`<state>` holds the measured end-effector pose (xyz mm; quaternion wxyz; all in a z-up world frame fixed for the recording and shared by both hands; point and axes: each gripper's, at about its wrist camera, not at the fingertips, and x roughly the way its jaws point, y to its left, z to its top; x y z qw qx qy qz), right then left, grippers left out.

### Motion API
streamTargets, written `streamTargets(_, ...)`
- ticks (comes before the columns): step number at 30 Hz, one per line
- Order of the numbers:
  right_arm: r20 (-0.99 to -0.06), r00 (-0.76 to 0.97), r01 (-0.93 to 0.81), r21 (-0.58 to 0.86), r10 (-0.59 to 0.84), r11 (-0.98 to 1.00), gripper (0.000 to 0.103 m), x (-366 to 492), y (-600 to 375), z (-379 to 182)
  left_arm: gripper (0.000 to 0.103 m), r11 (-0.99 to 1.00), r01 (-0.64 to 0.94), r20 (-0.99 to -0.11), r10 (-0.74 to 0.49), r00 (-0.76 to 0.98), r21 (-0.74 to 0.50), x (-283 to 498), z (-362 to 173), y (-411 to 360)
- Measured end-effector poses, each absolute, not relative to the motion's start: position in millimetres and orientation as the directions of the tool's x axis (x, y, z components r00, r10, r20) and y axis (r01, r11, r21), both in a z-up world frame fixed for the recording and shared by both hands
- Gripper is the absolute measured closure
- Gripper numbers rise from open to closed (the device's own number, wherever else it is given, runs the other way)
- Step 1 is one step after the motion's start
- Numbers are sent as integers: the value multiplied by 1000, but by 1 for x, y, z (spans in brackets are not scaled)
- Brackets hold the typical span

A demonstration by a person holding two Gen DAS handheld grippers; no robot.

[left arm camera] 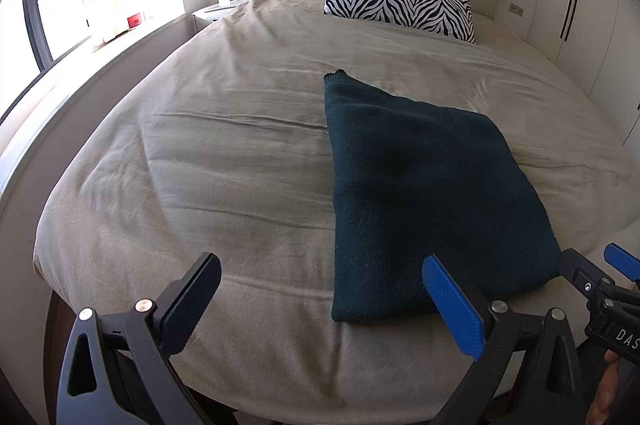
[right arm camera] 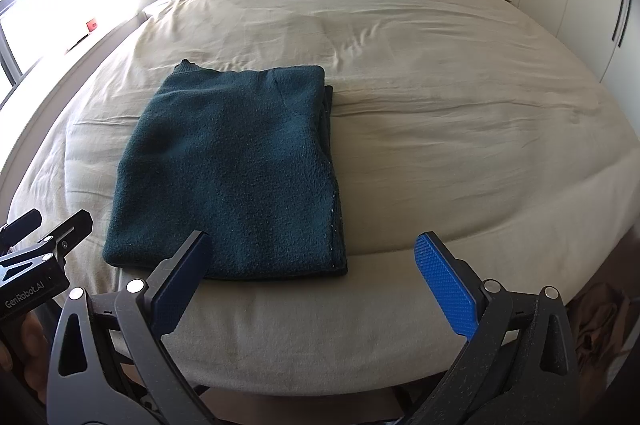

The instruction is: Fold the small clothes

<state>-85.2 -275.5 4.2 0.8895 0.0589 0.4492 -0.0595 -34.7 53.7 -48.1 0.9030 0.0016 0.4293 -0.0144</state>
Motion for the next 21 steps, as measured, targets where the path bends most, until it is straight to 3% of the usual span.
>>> streamTargets(21, -805, 591, 160, 52, -53, 986, 0, -86, -276, 7, 0, 1000, 29, -773, -24, 634, -7, -37, -48, 53)
